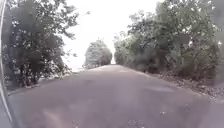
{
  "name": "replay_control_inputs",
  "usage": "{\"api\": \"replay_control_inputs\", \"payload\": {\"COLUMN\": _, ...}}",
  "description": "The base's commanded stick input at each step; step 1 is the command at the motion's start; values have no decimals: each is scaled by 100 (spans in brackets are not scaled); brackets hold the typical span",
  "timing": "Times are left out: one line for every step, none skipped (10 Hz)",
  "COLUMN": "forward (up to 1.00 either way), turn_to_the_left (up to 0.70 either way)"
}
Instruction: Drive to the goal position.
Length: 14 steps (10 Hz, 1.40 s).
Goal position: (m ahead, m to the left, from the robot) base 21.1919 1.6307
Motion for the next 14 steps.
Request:
{"api": "replay_control_inputs", "payload": {"forward": 70, "turn_to_the_left": 0}}
{"api": "replay_control_inputs", "payload": {"forward": 70, "turn_to_the_left": 0}}
{"api": "replay_control_inputs", "payload": {"forward": 70, "turn_to_the_left": 0}}
{"api": "replay_control_inputs", "payload": {"forward": 70, "turn_to_the_left": 0}}
{"api": "replay_control_inputs", "payload": {"forward": 70, "turn_to_the_left": 0}}
{"api": "replay_control_inputs", "payload": {"forward": 70, "turn_to_the_left": 0}}
{"api": "replay_control_inputs", "payload": {"forward": 70, "turn_to_the_left": 0}}
{"api": "replay_control_inputs", "payload": {"forward": 70, "turn_to_the_left": 0}}
{"api": "replay_control_inputs", "payload": {"forward": 70, "turn_to_the_left": 0}}
{"api": "replay_control_inputs", "payload": {"forward": 70, "turn_to_the_left": 0}}
{"api": "replay_control_inputs", "payload": {"forward": 70, "turn_to_the_left": 0}}
{"api": "replay_control_inputs", "payload": {"forward": 70, "turn_to_the_left": 0}}
{"api": "replay_control_inputs", "payload": {"forward": 70, "turn_to_the_left": 0}}
{"api": "replay_control_inputs", "payload": {"forward": 70, "turn_to_the_left": 0}}
